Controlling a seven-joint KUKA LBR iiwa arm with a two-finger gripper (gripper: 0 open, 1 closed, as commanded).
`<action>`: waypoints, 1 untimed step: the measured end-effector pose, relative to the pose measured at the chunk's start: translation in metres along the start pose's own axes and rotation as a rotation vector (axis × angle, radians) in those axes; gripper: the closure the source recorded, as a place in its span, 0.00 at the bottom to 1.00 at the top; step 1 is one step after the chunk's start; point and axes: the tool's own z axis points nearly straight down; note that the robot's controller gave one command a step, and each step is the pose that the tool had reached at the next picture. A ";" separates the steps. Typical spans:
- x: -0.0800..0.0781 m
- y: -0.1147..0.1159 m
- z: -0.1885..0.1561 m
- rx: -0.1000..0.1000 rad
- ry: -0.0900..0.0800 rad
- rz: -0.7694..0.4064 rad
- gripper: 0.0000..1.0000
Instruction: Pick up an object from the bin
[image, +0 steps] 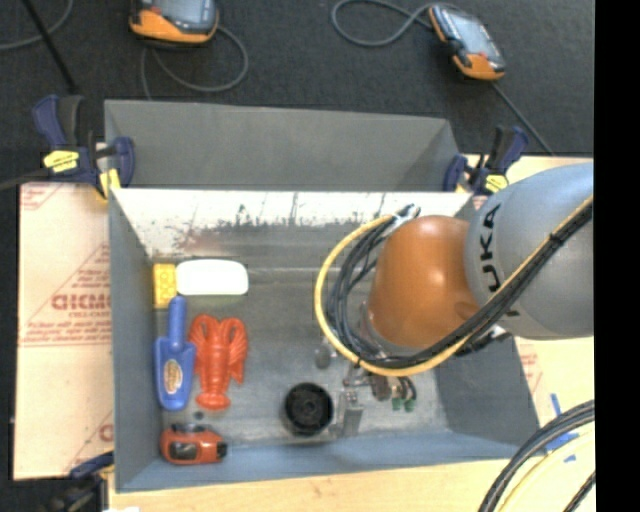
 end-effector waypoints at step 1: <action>-0.002 0.000 -0.004 0.000 -0.008 0.002 0.00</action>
Offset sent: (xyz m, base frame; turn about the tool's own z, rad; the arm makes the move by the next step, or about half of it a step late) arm -0.0015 0.0163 -0.0751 -0.1139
